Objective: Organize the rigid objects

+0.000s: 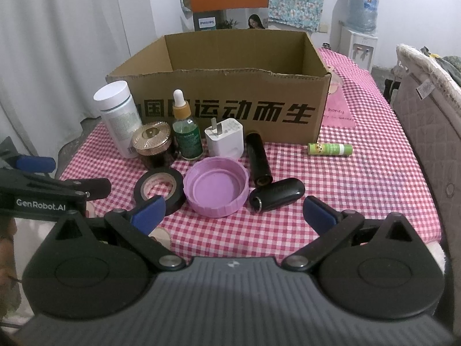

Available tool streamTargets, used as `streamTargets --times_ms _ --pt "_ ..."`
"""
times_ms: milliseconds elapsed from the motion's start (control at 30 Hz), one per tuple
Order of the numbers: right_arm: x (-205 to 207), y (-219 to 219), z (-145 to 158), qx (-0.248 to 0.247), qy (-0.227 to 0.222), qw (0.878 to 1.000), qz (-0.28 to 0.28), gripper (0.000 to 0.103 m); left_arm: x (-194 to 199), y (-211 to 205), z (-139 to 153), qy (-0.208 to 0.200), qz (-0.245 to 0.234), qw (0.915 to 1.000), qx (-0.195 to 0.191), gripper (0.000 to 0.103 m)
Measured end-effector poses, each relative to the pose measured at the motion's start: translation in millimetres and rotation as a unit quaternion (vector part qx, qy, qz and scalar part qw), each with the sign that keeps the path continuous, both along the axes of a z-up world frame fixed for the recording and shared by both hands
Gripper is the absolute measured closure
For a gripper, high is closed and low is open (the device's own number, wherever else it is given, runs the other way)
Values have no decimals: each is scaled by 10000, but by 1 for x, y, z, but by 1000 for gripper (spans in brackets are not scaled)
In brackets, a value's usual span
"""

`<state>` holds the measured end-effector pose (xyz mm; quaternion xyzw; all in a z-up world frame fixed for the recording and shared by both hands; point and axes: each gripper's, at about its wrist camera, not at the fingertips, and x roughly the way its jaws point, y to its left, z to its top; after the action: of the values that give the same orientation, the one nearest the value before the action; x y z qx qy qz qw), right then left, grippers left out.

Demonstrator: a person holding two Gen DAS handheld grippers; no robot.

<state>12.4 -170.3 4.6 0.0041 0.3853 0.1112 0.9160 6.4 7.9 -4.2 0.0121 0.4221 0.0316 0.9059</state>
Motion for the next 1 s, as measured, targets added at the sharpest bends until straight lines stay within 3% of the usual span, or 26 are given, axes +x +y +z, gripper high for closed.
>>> streamTargets --times_ms 833,1000 --pt "7 -5 -12 17 109 9999 -12 1 14 -13 -8 131 -126 9997 175 0" --pt "8 -11 -13 71 72 9999 -53 1 20 -19 -7 -1 -284 9995 162 0"
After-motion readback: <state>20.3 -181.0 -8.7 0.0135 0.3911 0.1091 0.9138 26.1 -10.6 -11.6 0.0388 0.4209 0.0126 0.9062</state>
